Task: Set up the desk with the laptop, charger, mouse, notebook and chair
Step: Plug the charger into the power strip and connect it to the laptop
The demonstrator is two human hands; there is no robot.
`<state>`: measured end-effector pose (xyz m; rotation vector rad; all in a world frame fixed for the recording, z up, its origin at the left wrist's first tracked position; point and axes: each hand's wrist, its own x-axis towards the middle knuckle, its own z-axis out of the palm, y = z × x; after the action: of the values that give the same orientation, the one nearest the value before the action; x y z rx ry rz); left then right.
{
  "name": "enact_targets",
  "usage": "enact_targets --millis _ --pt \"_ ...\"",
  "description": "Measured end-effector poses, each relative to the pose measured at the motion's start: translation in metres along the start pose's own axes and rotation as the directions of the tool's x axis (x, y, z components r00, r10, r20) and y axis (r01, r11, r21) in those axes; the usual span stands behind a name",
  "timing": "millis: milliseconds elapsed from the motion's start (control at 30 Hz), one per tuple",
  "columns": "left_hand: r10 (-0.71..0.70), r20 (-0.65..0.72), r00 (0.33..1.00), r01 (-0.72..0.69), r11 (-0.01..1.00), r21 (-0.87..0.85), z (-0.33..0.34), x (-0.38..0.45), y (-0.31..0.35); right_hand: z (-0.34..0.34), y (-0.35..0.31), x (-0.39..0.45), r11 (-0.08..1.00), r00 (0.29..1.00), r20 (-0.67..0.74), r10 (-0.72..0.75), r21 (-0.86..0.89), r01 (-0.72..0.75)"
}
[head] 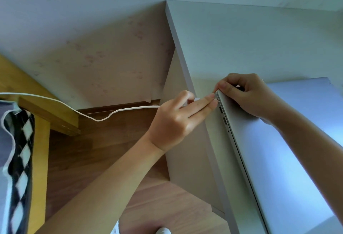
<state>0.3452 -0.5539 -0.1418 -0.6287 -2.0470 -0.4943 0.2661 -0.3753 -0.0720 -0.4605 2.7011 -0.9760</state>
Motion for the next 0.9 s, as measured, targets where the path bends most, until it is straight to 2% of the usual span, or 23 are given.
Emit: enact_targets --millis 100,367,567,633,767,833,900 --pt "-0.025 -0.034 0.999 0.026 1.000 0.009 0.004 0.006 0.002 -0.004 -0.002 0.002 0.999 1.000 -0.015 0.014 0.044 -0.013" --pt "-0.049 -0.076 0.996 0.050 0.999 0.011 0.013 0.016 0.002 -0.004 -0.003 0.008 1.000 0.998 -0.065 0.015 0.022 -0.014" --pt "-0.154 -0.117 0.981 0.149 0.988 -0.048 0.020 0.022 0.007 -0.001 0.003 0.015 0.998 0.996 -0.082 0.042 0.045 -0.039" --pt "-0.144 -0.077 0.987 0.142 0.989 -0.037 0.021 0.020 0.003 0.001 0.003 0.017 1.000 0.994 -0.106 0.027 0.004 -0.027" --pt "-0.072 0.045 0.996 0.064 0.987 0.144 0.019 0.014 -0.004 0.008 0.005 0.014 0.986 0.980 -0.185 -0.067 -0.161 0.037" --pt "-0.064 0.135 0.989 0.035 0.977 0.212 0.018 0.014 -0.005 0.010 0.005 0.014 0.985 0.970 -0.212 -0.119 -0.151 0.088" --pt "-0.056 0.243 0.968 -0.001 0.974 0.227 0.017 0.016 -0.005 0.007 0.005 0.011 0.969 0.950 -0.255 -0.182 -0.213 0.128"
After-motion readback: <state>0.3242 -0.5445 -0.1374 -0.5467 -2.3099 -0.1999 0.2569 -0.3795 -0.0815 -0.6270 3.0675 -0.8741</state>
